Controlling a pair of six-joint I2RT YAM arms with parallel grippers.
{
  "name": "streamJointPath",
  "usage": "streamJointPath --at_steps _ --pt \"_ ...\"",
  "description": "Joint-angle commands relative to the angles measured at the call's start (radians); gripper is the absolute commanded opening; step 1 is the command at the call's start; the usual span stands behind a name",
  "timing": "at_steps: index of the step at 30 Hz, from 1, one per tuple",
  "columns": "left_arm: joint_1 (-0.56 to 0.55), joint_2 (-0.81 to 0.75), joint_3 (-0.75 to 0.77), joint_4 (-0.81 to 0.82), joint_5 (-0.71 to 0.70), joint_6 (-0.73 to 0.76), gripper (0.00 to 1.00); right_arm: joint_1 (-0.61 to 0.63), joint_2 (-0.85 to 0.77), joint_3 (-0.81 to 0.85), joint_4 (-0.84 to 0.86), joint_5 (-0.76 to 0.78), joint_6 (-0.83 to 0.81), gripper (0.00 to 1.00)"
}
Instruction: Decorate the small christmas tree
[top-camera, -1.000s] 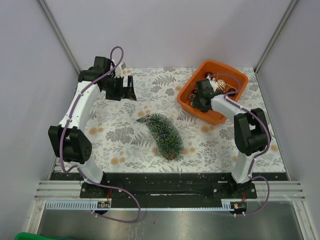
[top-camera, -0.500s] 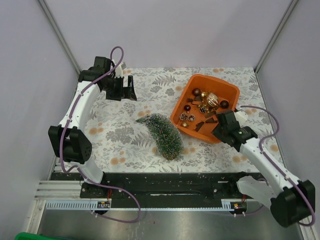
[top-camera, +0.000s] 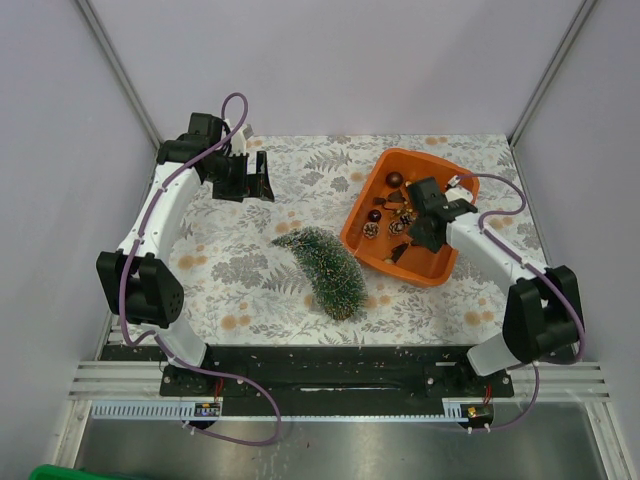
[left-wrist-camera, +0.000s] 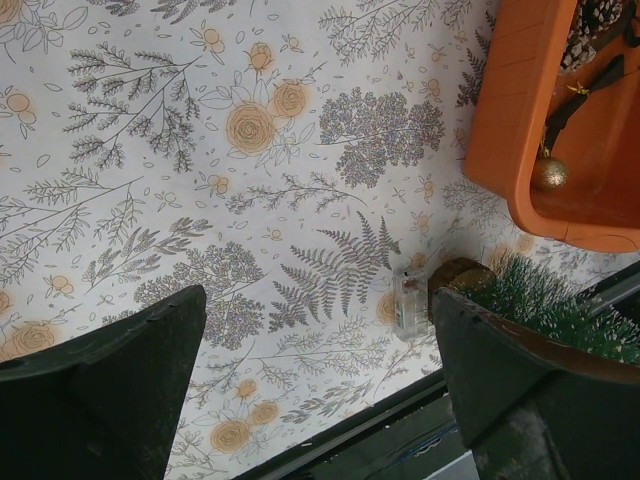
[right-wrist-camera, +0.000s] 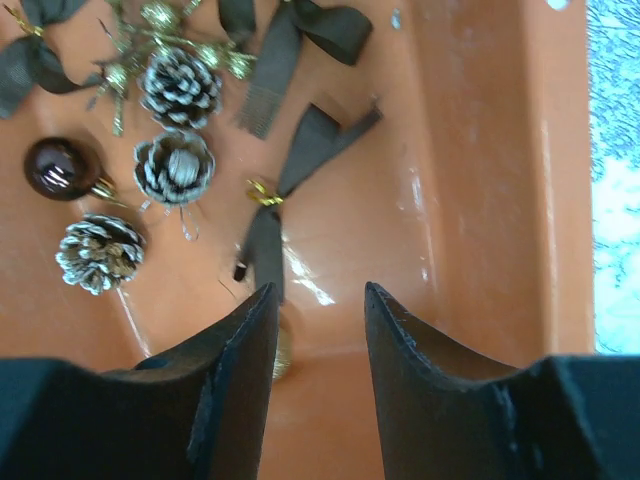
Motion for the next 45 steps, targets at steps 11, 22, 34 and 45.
streamJointPath --at_steps 11,22,34,45 --pt "-0.002 -0.035 0.006 0.024 0.020 0.028 0.99 -0.182 0.126 0.142 -0.383 0.113 0.236 0.46" --pt "-0.002 -0.034 -0.009 0.025 0.015 0.046 0.99 -0.444 0.272 0.328 -0.474 0.186 0.103 0.45" --pt "-0.002 -0.011 -0.011 0.024 0.011 0.051 0.99 -0.268 0.007 0.193 0.006 -0.104 -0.190 0.47" --pt "-0.002 -0.017 -0.009 0.024 0.003 0.043 0.99 -0.202 0.298 0.309 0.126 -0.279 -0.194 0.51"
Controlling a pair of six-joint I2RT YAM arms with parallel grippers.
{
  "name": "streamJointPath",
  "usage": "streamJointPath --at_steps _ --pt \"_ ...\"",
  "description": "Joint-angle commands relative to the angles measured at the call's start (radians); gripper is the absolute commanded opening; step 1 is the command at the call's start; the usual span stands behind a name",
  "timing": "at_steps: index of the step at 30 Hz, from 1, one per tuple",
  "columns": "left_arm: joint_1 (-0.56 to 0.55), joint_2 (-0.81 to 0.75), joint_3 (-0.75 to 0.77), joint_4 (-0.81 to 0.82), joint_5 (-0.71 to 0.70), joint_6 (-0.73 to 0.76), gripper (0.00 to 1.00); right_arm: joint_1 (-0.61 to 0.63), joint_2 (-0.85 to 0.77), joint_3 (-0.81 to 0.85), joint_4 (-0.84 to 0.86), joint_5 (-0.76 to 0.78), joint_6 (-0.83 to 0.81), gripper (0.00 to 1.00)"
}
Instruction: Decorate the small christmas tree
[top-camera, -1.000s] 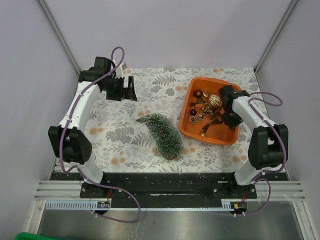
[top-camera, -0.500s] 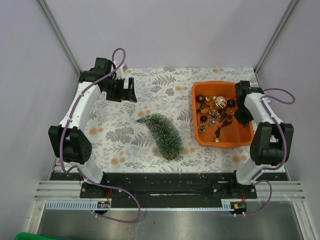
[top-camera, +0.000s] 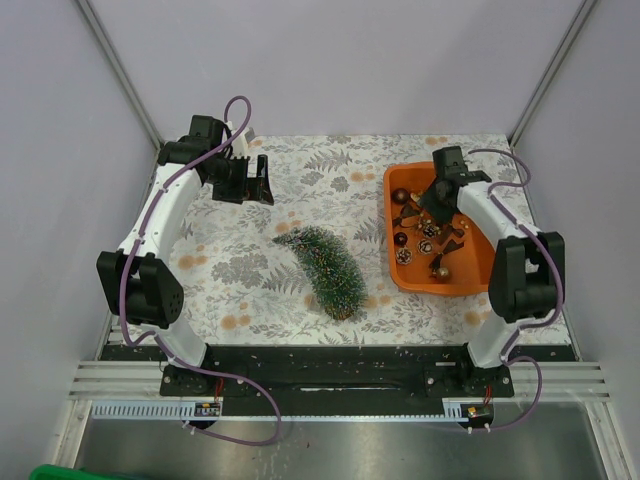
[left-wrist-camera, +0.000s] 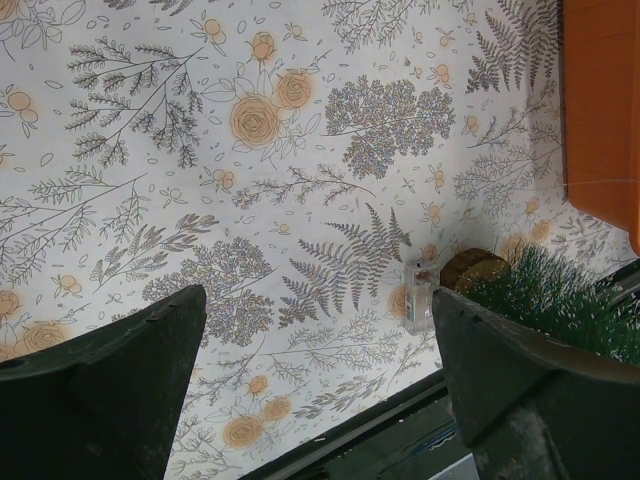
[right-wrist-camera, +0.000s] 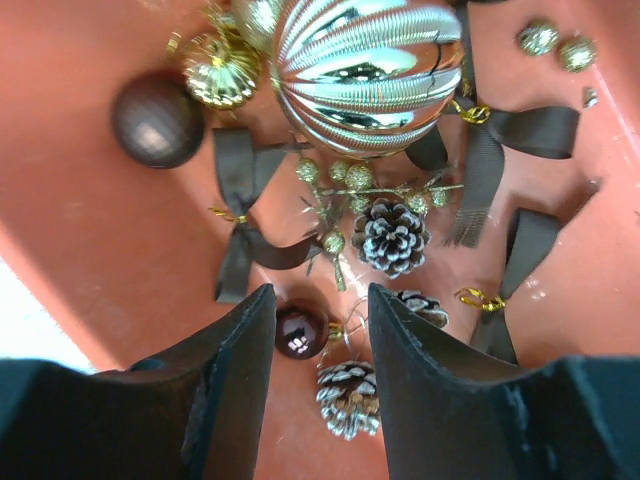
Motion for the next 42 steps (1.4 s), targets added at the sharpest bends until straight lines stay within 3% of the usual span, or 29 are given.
streamJointPath --at_steps 1,11,23,26,33,42 --pt "-0.002 -0.013 0.012 0.024 0.000 0.001 0.99 0.035 0.096 0.052 0.047 -0.037 -0.024 0.52" --pt "0.000 -0.011 0.034 0.001 0.003 0.002 0.99 0.050 0.235 0.102 0.054 -0.006 -0.022 0.54" --pt "0.000 -0.020 0.028 0.002 -0.002 0.013 0.99 0.065 0.326 0.166 0.031 0.063 0.063 0.51" --pt "0.000 -0.024 0.017 0.001 0.000 0.016 0.99 0.067 0.331 0.151 0.034 0.076 0.060 0.45" --pt "0.000 -0.030 0.009 0.001 0.007 0.016 0.99 0.067 0.254 0.091 0.047 0.093 0.062 0.15" --pt "0.000 -0.068 0.000 0.002 0.020 0.018 0.99 0.065 -0.007 0.051 0.023 0.098 0.013 0.07"
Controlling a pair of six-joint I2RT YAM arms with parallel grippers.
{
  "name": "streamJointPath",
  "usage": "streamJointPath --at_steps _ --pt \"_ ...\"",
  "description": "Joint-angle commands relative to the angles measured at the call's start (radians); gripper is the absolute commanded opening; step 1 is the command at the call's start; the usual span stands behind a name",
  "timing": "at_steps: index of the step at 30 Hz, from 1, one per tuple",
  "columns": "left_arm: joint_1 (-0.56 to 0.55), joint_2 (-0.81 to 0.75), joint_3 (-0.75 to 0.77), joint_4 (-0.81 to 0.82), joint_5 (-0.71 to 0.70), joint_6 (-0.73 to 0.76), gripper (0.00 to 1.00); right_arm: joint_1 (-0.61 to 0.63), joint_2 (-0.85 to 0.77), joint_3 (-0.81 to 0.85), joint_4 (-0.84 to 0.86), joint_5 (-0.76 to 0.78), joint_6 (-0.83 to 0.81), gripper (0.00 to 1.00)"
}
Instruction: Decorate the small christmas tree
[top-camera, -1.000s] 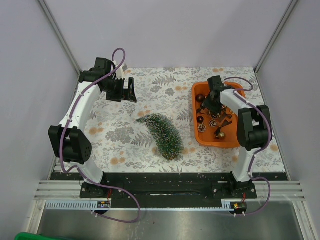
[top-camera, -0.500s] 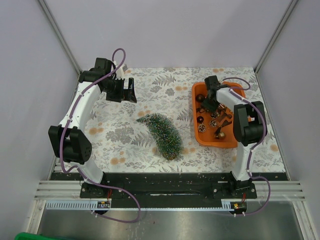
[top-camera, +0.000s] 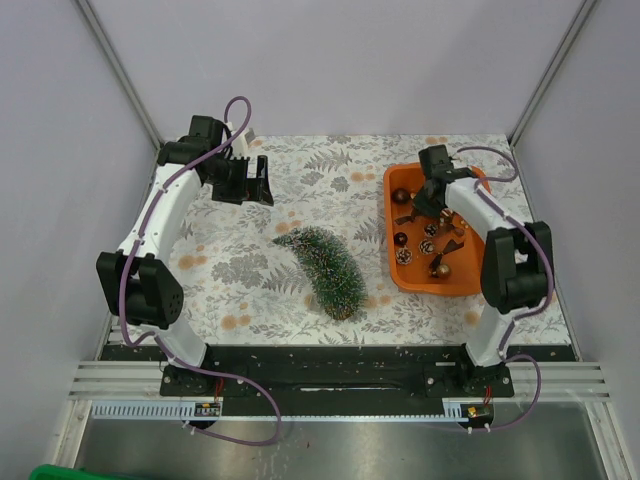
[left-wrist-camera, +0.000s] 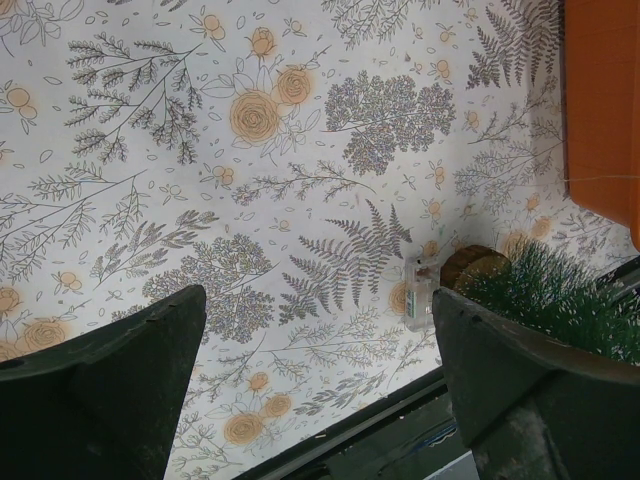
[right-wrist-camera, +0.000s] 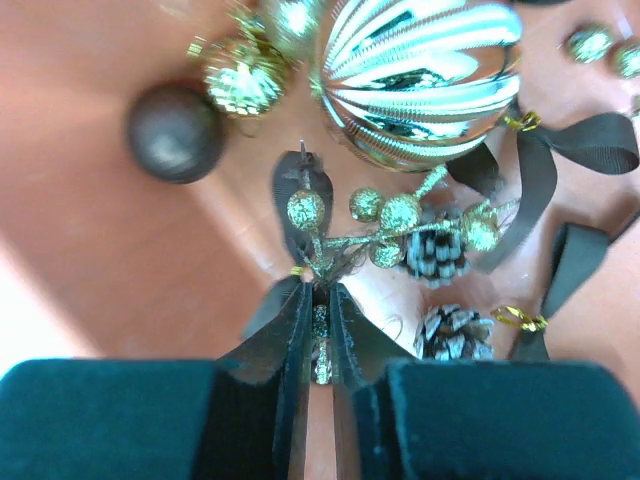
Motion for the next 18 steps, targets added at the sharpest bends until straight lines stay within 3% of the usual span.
streamJointPath --at_steps 1,10,18 --pt "-0.002 -0.069 0.000 0.009 0.018 0.014 0.99 0.007 -0.231 -0.022 0.003 0.045 -0.033 0.07" --pt "-0.002 -0.103 -0.008 -0.015 0.037 0.013 0.99 0.009 -0.525 -0.018 -0.082 -0.045 -0.148 0.08" --pt "-0.002 -0.174 -0.034 -0.018 0.045 0.042 0.99 0.041 -0.657 0.151 -0.190 -0.212 -0.222 0.09"
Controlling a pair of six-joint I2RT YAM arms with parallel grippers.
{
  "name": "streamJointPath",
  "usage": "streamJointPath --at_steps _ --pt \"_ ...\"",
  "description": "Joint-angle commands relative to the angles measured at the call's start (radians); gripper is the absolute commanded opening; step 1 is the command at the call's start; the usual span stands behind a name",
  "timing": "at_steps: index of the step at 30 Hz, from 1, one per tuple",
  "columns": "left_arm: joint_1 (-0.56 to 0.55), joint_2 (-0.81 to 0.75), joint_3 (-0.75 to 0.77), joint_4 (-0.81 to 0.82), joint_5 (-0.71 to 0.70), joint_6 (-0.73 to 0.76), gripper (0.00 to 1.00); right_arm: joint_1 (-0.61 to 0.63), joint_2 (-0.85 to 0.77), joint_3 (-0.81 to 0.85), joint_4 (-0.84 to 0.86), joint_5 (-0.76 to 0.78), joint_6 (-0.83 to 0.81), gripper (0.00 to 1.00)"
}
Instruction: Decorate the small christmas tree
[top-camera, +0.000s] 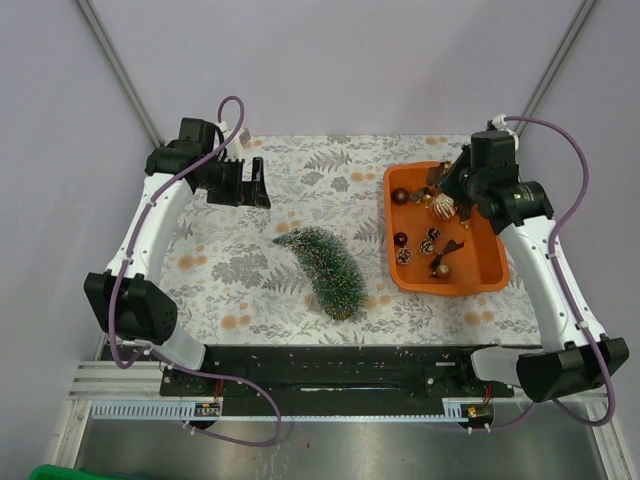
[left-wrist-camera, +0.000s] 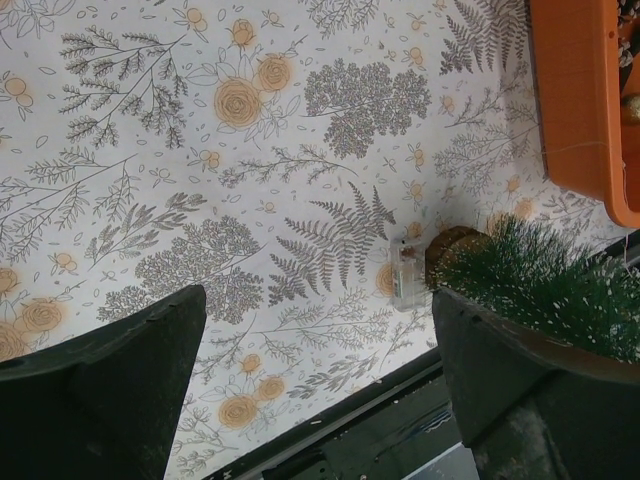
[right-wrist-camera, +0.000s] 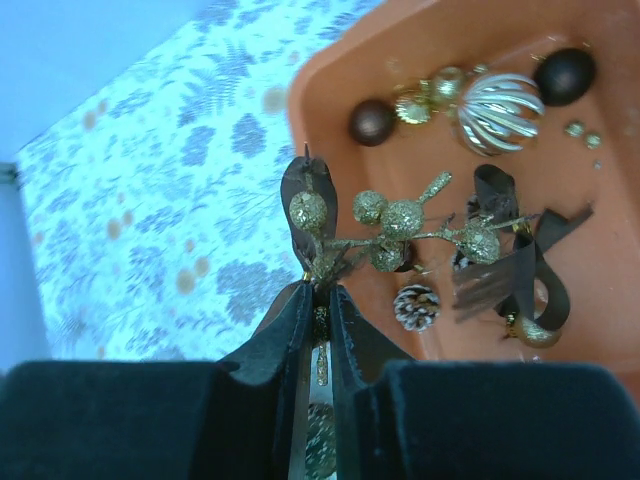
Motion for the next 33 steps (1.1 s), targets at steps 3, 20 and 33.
streamJointPath --at_steps 3,20,33 --pt "0.000 -0.095 0.004 -0.018 0.007 0.083 0.99 0.069 -0.096 0.202 -0.083 -0.146 -0.079 0.10" --pt "0.015 -0.224 0.472 -0.101 0.124 0.212 0.99 0.310 -0.009 0.541 -0.037 -0.316 -0.271 0.13" --pt "0.015 -0.391 0.057 -0.004 0.252 0.240 0.99 0.614 0.040 0.633 -0.182 -0.315 -0.364 0.18"
